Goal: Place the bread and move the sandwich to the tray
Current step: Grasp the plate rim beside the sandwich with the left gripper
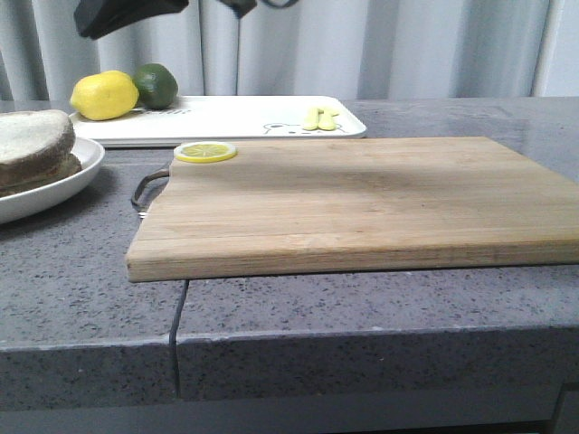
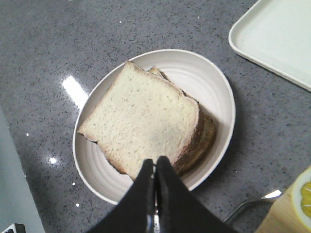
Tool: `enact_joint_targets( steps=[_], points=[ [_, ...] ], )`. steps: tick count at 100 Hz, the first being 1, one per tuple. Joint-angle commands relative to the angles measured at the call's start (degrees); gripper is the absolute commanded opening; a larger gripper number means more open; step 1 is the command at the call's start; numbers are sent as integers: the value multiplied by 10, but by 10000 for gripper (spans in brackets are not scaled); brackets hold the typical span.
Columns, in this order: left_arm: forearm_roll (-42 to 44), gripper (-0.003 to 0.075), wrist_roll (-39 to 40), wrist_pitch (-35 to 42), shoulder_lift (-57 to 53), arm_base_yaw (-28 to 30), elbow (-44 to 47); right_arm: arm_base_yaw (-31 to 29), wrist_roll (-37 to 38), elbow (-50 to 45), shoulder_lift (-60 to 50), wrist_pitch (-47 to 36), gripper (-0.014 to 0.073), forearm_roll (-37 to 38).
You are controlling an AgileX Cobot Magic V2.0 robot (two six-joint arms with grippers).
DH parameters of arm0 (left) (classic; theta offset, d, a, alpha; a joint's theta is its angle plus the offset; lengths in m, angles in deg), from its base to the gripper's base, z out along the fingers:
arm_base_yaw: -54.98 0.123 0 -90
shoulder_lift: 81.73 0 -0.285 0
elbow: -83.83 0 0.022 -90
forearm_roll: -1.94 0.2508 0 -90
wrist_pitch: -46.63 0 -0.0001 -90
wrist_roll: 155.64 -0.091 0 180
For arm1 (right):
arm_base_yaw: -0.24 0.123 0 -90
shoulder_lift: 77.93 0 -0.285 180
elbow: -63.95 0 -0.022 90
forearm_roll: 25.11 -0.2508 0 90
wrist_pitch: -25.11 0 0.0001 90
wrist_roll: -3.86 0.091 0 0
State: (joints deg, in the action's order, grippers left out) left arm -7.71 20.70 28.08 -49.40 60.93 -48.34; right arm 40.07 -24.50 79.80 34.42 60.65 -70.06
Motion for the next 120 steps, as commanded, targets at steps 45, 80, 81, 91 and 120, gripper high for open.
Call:
enact_joint_targets(
  steps=[45, 80, 81, 91, 120],
  points=[
    [-11, 358, 48, -106, 268, 49, -173, -3, -100, -147, -245, -156, -69, 75],
    [-11, 355, 48, -190, 436, 49, -263, -3, -119, -299, -362, -266, -69, 75],
    [-11, 356, 48, -191, 441, 49, -263, -3, -119, -300, -364, -265, -69, 75],
    [-11, 356, 46, -201, 471, 49, -263, -3, -119, -314, -373, -258, -69, 75],
    [-10, 355, 46, -201, 538, 49, -263, -3, -119, -318, -374, -259, -69, 75]
  ],
)
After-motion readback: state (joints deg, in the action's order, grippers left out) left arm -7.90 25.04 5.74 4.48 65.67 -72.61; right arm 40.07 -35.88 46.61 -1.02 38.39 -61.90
